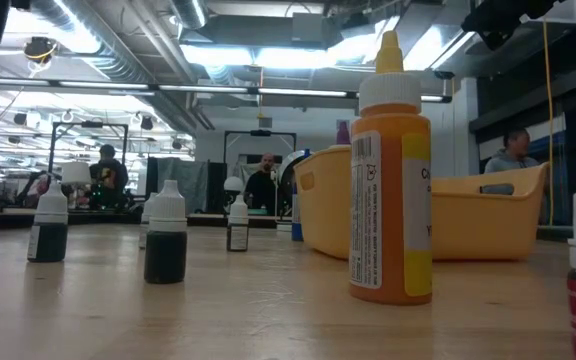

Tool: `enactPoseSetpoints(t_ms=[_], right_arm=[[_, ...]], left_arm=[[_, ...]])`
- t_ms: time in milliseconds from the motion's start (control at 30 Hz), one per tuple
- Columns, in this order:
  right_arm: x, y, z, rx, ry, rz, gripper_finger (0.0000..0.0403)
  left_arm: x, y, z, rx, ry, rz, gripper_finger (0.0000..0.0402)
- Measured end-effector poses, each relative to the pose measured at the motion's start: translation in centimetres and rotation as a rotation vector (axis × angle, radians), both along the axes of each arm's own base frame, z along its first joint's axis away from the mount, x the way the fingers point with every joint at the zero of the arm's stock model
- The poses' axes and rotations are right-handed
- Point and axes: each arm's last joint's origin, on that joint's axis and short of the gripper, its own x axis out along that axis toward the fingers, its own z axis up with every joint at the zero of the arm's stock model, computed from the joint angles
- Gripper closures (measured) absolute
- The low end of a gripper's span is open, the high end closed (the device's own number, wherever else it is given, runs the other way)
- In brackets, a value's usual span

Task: Pick & Place food coloring
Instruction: Put the small red food coloring bottle into the yellow bin

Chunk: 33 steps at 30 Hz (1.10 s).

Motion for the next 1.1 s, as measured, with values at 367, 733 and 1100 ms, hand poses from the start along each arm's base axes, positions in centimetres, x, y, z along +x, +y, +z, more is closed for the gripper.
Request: enactPoseSetpoints(t_ms=[367, 733, 1100], right_arm=[[0.0, 0.0, 0.0, 0.003, -0.006, -0.005, 0.0359], [0.1, -0.1, 0.2, 0.005, -0.020, -0.055, 0.0359], [0.1, -0.1, 0.2, 0.031, -0.021, -0.068, 0.0359]], left_arm=[[-0.5, 0.7, -7.3, 0.041, -0.027, -0.009, 0.0142], [-1.1, 1.3, -11.1, 0.001, -0.063, -0.037, 0.0159], [-1.0, 2.2, -13.1, -0.051, -0.110, -0.032, 0.0203]])
